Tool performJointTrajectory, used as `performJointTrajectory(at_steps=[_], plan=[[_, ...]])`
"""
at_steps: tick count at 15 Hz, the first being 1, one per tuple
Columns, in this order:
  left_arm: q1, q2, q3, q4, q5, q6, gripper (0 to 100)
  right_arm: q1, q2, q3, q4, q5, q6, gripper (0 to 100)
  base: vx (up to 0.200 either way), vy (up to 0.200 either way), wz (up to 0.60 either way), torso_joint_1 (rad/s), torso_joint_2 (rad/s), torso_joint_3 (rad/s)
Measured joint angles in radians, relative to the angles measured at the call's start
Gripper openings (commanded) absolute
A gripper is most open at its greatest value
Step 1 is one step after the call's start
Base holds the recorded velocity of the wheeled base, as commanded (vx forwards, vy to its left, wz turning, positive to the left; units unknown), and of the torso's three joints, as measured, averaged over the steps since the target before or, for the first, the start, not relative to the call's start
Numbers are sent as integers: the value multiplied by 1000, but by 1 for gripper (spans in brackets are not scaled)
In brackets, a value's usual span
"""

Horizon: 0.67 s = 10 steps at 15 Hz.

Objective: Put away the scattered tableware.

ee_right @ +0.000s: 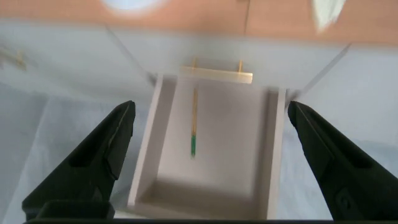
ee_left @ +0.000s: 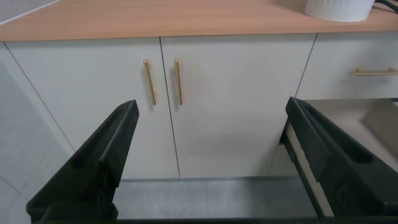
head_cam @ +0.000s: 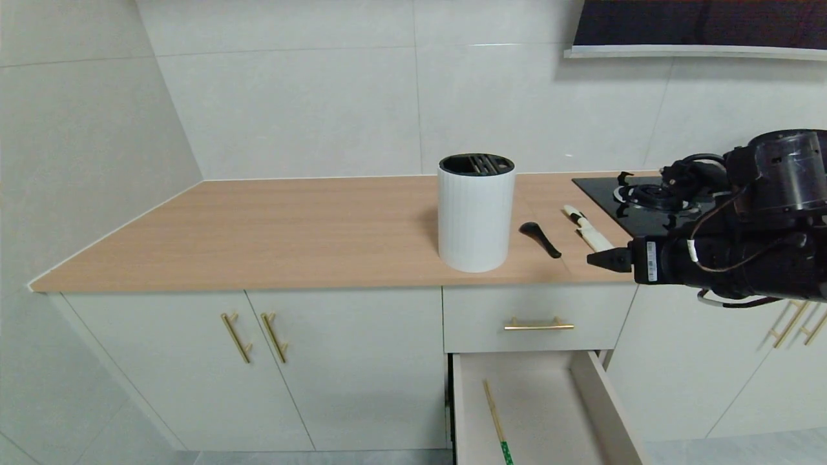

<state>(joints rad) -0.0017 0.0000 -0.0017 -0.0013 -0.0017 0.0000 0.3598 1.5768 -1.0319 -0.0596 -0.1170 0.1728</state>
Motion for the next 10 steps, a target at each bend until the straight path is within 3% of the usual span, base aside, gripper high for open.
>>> performJointTrajectory(at_steps=[4, 10], plan=[[0, 0, 0, 0, 0, 0, 100, -86, 155, -101, -182, 39, -109, 100, 0, 0, 0, 0, 0, 0], [0, 0, -1, 0, 0, 0, 100, -157, 473, -377, -227, 269, -204, 100, 0, 0, 0, 0, 0, 0]])
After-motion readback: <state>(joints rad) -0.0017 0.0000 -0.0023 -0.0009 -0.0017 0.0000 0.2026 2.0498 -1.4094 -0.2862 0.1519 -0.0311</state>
